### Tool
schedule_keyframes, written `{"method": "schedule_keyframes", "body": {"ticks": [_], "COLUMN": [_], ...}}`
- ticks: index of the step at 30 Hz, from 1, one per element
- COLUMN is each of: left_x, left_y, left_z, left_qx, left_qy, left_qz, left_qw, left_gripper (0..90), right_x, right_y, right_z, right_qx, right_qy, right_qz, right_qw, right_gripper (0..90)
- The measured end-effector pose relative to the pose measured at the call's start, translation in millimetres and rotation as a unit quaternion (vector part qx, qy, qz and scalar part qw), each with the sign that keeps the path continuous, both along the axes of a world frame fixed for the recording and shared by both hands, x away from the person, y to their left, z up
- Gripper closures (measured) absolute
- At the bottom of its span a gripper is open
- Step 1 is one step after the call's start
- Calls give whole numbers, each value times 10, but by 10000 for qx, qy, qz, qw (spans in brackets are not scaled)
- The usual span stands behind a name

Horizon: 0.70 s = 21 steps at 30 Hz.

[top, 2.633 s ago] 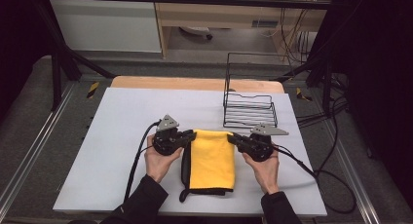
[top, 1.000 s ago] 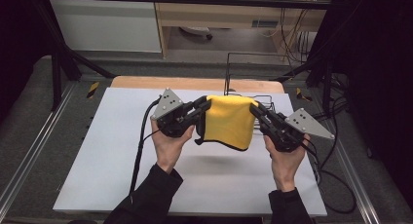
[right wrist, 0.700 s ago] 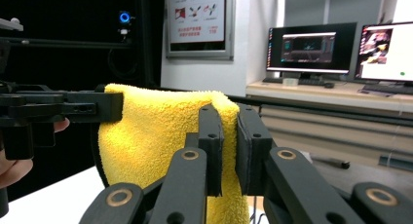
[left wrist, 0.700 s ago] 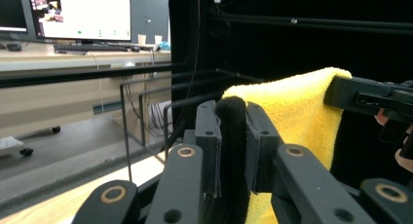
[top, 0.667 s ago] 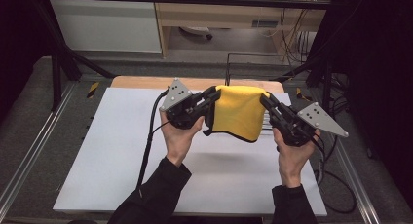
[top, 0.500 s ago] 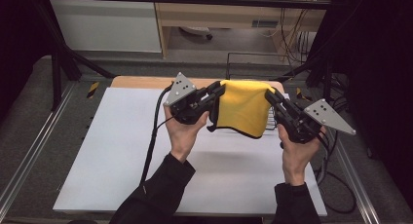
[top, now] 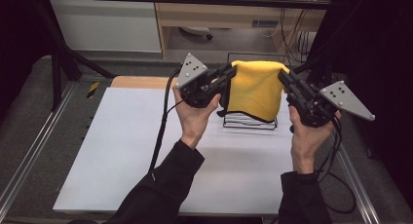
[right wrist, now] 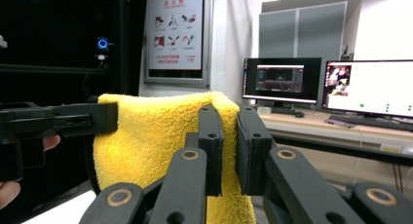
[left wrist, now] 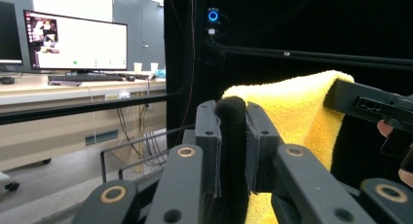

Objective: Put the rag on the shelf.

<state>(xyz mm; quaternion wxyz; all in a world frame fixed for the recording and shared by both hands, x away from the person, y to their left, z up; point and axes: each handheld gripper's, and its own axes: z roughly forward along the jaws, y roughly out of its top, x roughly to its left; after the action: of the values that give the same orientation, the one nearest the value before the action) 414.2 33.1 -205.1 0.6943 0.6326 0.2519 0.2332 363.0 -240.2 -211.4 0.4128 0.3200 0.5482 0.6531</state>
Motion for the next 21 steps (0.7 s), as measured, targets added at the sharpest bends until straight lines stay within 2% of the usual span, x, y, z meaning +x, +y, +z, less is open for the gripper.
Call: {"method": "schedule_keyframes", "body": {"ticks": [18, 21], "left_x": [128, 159], "left_y": [-161, -191], "left_z": [423, 490], "left_qx": [-76, -118], "left_qy": [-299, -287], "left_qz": [27, 18], "left_qw": [9995, 9995], "left_gripper": [785, 786], "right_x": [110, 138], "right_y": [-108, -132], "right_z": [422, 482], "right_qx": [2, 12], "right_qy": [-276, -301], "right_qz": [-216, -241], "right_qw": [9994, 9993], "right_gripper": [831, 831]}}
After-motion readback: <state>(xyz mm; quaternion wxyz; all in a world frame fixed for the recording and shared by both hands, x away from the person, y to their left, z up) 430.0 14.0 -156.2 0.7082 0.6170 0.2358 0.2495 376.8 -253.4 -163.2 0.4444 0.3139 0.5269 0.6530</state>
